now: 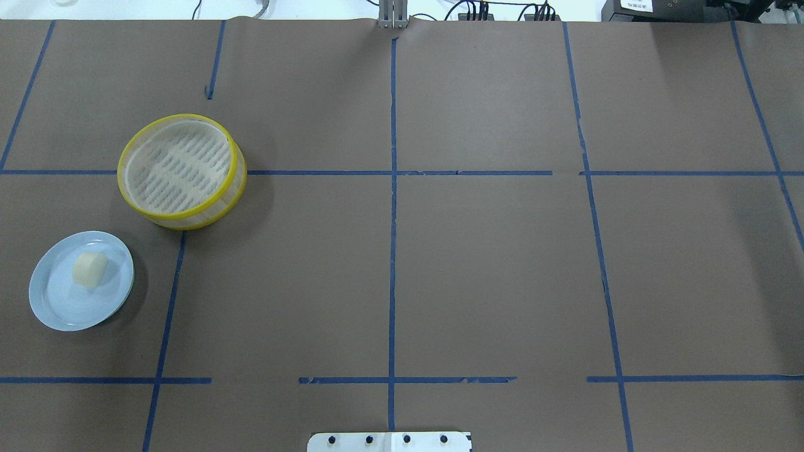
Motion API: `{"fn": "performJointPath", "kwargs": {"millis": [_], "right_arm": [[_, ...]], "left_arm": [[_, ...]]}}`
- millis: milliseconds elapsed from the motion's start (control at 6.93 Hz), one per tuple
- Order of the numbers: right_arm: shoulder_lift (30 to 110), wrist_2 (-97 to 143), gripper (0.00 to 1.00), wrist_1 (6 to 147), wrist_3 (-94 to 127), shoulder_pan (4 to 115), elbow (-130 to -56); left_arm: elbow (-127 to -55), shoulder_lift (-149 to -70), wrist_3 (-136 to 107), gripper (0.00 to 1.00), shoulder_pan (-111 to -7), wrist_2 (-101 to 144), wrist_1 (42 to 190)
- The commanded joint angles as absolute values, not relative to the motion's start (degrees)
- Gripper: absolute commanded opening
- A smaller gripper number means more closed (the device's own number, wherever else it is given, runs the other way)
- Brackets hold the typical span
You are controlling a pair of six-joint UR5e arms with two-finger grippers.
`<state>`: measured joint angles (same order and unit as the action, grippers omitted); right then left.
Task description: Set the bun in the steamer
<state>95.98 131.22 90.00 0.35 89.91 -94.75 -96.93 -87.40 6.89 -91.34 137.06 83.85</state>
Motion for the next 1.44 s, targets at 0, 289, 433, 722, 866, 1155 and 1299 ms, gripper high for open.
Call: {"fn": "performJointPath", "kwargs": {"millis": [0,289,433,722,866,1155,1299], "right_arm": [[96.0,131.2,1.0,90.0,0.4,89.9,-94.7],[96.0,131.2,1.0,90.0,0.4,89.9,-94.7],[96.0,131.2,1.0,90.0,0.4,89.9,-94.7],[96.0,131.2,1.0,90.0,0.4,89.9,-94.7],[96.0,131.2,1.0,90.0,0.4,89.9,-94.7],[96.0,131.2,1.0,90.0,0.4,89.9,-94.7],[96.0,131.2,1.0,90.0,0.4,89.9,-94.7]], "left_arm": [[-97.6,-87.7,6.9,1.0,-91.3,137.0,83.8],[-97.4,-87.2,7.8,1.0,-91.2,136.4,84.5],[-97.6,-86.9,7.7,1.0,-91.2,136.9,85.2],[-97.6,-86.9,7.7,1.0,-91.2,137.0,86.4],[-98.0,-86.9,7.0,1.0,-91.1,138.9,86.5],[-98.5,-87.1,7.1,1.0,-89.1,140.3,95.1],[-98.8,-87.1,0.9,1.0,-82.9,140.3,102.0]]}}
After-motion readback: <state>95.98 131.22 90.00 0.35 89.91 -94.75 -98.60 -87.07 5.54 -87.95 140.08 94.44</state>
